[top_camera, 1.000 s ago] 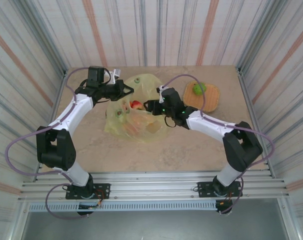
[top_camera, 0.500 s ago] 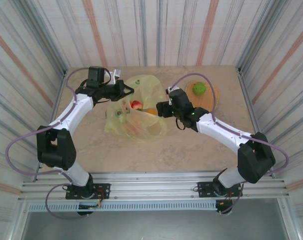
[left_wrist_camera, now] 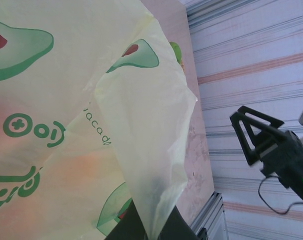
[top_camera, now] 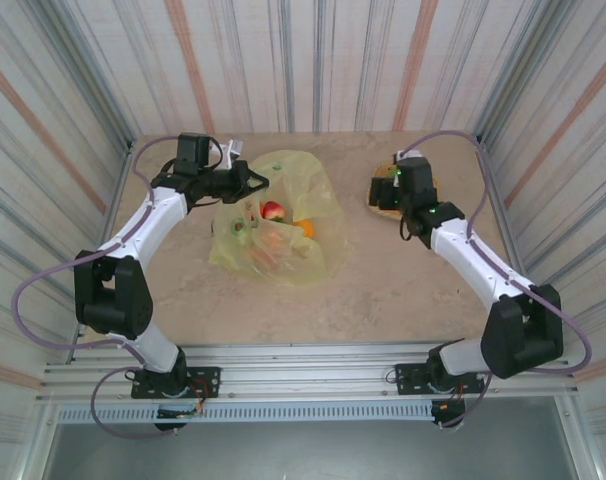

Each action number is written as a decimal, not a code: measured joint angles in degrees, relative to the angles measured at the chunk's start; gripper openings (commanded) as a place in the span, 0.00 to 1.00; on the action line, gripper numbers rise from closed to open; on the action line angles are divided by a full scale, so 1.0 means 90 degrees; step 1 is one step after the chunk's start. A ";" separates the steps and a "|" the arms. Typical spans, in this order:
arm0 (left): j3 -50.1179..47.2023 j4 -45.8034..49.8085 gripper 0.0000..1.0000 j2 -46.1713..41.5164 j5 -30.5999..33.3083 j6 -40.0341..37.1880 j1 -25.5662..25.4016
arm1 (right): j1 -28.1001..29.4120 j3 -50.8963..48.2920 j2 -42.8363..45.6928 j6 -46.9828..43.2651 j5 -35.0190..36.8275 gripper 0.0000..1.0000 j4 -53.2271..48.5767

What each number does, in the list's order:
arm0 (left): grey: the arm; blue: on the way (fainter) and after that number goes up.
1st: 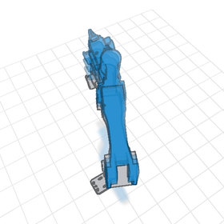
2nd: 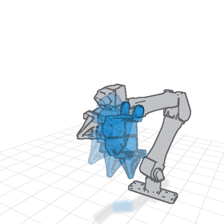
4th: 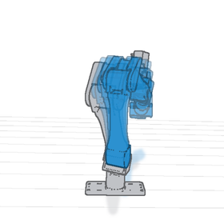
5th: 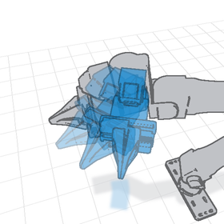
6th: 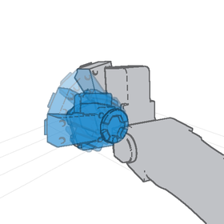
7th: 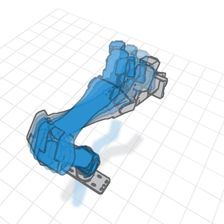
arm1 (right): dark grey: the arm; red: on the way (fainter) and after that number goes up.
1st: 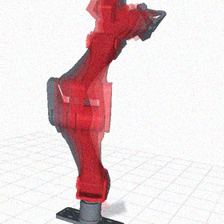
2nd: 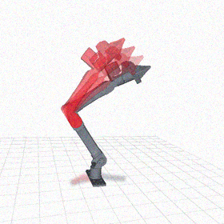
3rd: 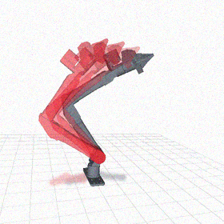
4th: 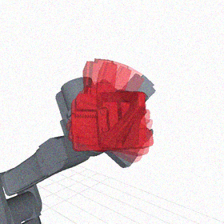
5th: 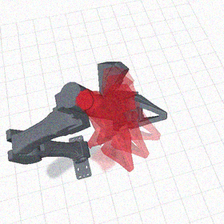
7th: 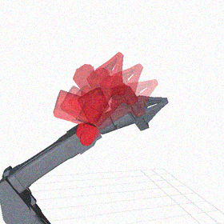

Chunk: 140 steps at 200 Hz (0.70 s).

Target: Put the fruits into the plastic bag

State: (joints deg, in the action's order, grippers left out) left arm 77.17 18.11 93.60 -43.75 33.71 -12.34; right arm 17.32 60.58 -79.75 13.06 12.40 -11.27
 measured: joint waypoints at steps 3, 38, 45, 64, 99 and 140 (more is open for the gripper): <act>0.0000 0.0000 0.00 0.0000 0.0000 0.0000 0.0000 | -0.0080 0.0024 -0.0058 -0.0012 0.0012 0.96 -0.0019; 0.0000 0.0000 0.00 0.0000 0.0000 0.0000 -0.0007 | -0.0714 0.0765 -0.1241 -0.0413 0.0022 0.96 -0.0316; 0.0000 0.0002 0.00 0.0000 0.0000 0.0000 -0.0007 | -0.0758 0.0976 -0.1532 -0.0549 0.0058 0.96 -0.0391; 0.0000 0.0002 0.00 0.0000 0.0000 0.0000 -0.0007 | -0.0804 0.1576 -0.2314 -0.0933 0.0236 0.95 -0.0544; 0.0000 0.0002 0.00 0.0000 0.0000 0.0000 -0.0007 | -0.0797 0.2467 -0.3504 -0.1588 0.0682 0.95 -0.0896; 0.0000 0.0002 0.00 0.0000 0.0000 0.0000 -0.0007 | -0.0784 0.3128 -0.4282 -0.2101 0.1056 0.95 -0.1120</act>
State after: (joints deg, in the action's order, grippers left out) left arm 77.17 18.13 93.60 -43.75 33.71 -12.40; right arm 10.26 88.73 -118.28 -5.85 21.91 -21.34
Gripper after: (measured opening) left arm 0.048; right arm 0.956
